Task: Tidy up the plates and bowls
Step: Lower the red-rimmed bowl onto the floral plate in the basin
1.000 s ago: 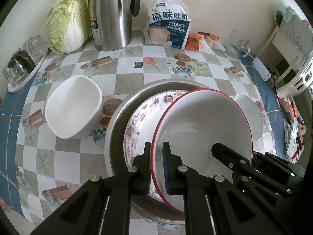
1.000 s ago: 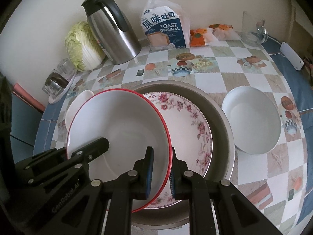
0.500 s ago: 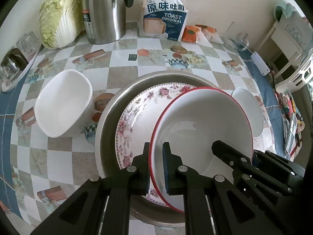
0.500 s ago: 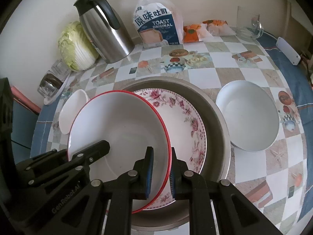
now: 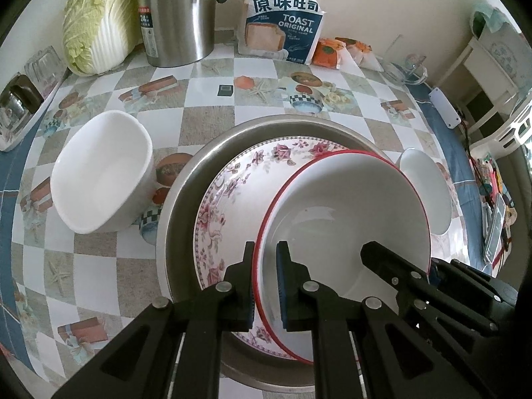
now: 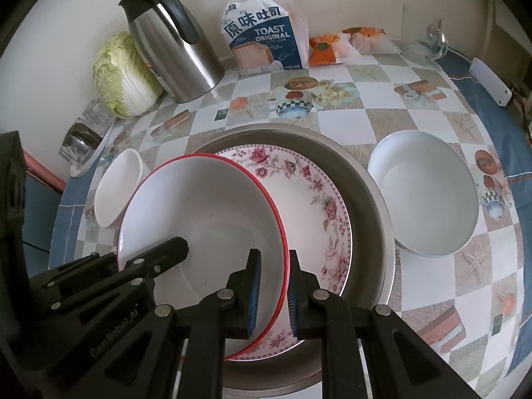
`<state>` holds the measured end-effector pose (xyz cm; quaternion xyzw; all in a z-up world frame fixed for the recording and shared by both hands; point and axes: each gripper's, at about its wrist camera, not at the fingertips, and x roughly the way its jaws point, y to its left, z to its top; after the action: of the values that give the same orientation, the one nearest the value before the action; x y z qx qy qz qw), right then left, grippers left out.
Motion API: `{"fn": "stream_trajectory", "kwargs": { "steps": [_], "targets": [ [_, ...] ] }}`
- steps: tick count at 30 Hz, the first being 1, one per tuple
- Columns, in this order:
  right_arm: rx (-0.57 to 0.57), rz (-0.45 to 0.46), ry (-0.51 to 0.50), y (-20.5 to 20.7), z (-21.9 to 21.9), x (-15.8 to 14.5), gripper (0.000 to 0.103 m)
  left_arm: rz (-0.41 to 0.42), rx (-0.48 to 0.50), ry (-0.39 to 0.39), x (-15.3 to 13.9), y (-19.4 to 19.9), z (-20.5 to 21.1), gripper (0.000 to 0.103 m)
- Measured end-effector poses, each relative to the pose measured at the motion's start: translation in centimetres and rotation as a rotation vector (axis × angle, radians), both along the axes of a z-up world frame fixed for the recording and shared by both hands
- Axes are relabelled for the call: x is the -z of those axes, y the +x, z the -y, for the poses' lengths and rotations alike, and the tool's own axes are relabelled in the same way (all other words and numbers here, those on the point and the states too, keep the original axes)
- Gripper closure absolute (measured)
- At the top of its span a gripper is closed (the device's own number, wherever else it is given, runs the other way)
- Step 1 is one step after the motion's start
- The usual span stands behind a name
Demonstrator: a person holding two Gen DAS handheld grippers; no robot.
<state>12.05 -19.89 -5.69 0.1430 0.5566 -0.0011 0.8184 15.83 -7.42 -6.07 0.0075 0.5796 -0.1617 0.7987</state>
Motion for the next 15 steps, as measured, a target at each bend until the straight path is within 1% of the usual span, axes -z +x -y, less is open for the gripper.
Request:
{"fn": "stream_trajectory", "kwargs": {
  "steps": [15],
  "targets": [
    [0.010,-0.013,0.009,0.14,0.31,0.77,0.087,-0.025,-0.004,0.000,0.82,0.44,0.19,0.093]
  ]
}}
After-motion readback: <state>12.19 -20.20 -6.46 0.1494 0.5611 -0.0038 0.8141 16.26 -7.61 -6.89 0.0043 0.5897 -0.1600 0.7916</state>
